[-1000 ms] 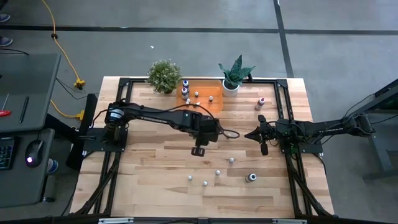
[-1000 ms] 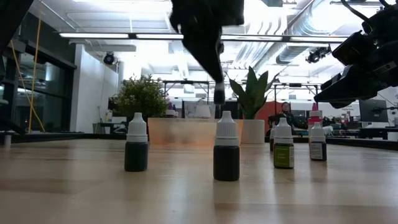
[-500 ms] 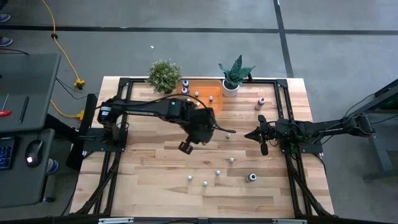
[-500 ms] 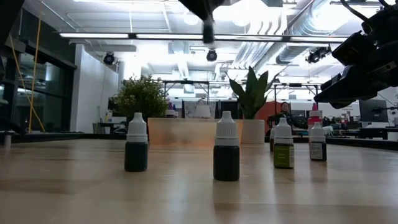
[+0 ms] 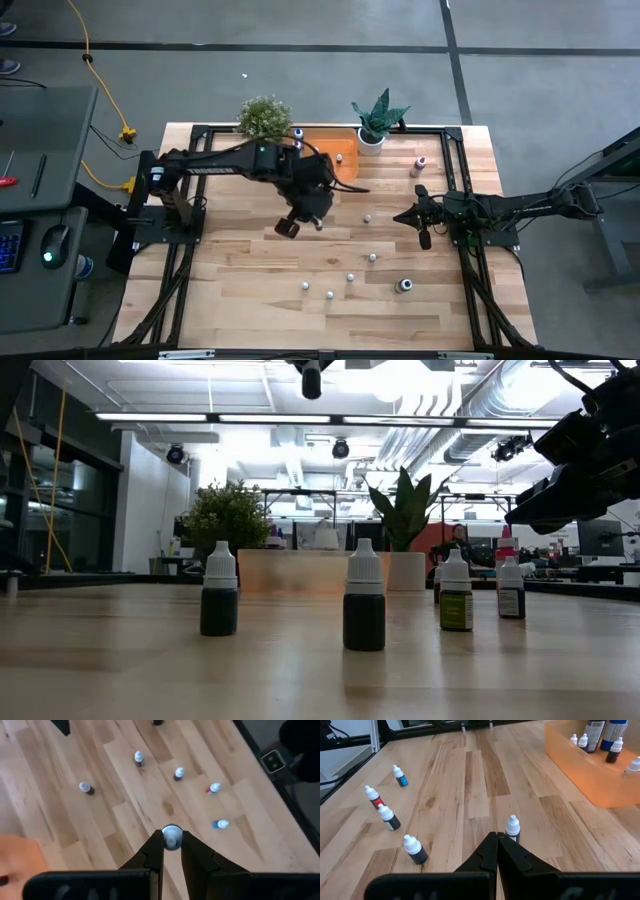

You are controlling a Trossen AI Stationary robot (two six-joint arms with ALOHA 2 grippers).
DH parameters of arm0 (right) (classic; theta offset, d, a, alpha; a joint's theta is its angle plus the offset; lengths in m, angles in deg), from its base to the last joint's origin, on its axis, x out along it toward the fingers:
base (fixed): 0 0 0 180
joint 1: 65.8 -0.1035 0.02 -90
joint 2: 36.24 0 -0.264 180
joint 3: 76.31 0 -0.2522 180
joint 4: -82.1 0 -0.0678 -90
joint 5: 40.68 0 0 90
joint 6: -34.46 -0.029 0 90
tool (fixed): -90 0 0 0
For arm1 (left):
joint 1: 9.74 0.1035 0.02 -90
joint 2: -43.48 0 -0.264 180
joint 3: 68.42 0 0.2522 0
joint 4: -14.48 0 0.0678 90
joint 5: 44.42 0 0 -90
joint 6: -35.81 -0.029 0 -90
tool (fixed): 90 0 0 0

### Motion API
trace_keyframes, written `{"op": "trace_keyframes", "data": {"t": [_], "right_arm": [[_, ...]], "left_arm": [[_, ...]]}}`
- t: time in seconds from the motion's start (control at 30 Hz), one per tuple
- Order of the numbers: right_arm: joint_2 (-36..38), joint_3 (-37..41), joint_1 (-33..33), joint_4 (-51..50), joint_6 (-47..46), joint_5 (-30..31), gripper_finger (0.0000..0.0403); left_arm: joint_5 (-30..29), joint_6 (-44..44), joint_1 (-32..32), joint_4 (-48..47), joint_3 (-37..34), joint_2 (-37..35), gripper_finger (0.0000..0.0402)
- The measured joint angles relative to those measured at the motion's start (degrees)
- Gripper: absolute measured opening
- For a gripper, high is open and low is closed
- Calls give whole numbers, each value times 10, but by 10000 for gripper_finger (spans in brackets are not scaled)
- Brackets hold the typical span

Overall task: Pick & Place food coloring
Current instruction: Put the small green bottle into the bin

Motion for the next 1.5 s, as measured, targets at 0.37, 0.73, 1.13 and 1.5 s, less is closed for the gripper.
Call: {"op": "trace_keyframes", "data": {"t": [0.37,0.73,1.13,1.5], "right_arm": [[0,0,0,0,0,0,0],[0,0,0,0,0,0,0],[0,0,0,0,0,0,0],[0,0,0,0,0,0,0]], "left_arm": [[-23,102,54,27,0,-3,39],[-182,417,121,133,-66,-3,39],[-397,690,158,295,-241,-2,39],[-444,819,157,333,-308,28,39]]}}
